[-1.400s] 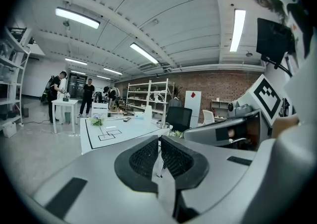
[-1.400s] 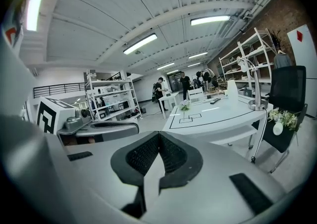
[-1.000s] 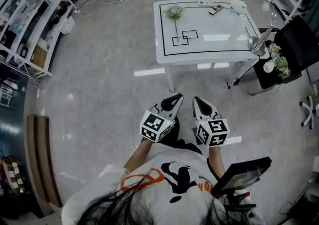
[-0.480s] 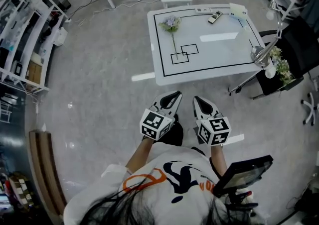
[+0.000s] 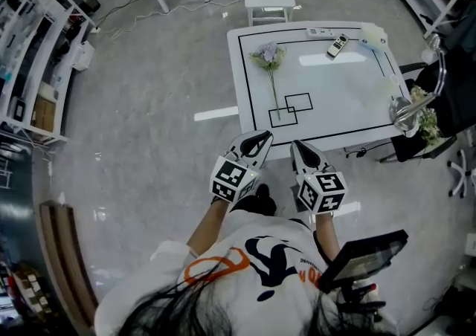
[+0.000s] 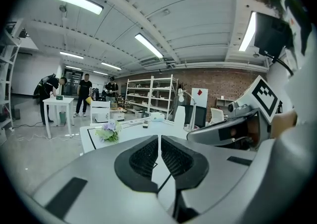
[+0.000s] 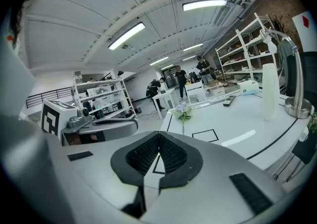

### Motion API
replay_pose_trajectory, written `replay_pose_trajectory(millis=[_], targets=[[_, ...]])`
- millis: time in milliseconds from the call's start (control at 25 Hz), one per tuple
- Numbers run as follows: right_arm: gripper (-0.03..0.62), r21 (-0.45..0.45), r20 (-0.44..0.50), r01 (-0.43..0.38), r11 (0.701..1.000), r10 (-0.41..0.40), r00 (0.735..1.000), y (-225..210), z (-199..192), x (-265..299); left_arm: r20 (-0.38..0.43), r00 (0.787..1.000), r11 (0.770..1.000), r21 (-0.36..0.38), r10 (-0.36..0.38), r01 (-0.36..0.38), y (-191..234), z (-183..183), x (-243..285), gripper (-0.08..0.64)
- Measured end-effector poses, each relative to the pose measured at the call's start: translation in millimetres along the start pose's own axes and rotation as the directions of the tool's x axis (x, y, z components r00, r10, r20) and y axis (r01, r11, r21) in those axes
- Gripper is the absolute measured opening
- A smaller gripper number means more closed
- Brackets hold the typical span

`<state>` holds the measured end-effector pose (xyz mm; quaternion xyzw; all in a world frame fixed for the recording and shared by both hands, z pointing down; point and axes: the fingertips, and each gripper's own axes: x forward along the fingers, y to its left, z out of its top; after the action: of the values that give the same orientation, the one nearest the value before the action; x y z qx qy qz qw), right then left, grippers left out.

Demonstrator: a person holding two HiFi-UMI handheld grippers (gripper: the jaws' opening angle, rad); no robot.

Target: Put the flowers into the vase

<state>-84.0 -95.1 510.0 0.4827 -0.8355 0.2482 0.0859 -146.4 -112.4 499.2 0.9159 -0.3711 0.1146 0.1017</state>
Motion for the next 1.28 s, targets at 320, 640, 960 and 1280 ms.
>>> replay_pose_trajectory(millis=[320,640,960,1280], targets=[[0.014,0.007,-0.03,0.009,1.0,-0.009,1.0,-10.3,11.6,44.5,-0.011,1.0,0.999,-0.039,-0.002,0.002,45.5,-2.7,23.6,0.011],[0.014,0.014,-0.042,-0.004,1.0,0.005,0.999,-32.8,26.1,78.0,-0.032,0.999,0.997,-0.068,0.024,-0.026,65.8,-8.8,42.4,0.011],[0.014,-0.037,-0.135,-0.056,0.998,0.051,0.99,-56.9,28.2,135.1,-0.046,0.994,0.988,-0.113,0.102,-0.106,92.5,-14.1,51.6,0.011],[0.015,-0.081,-0.25,-0.134,0.988,0.11,0.962,-83.6,27.1,201.9,-0.059,0.978,0.964,-0.163,0.202,-0.209,121.3,-15.7,72.4,0.011]])
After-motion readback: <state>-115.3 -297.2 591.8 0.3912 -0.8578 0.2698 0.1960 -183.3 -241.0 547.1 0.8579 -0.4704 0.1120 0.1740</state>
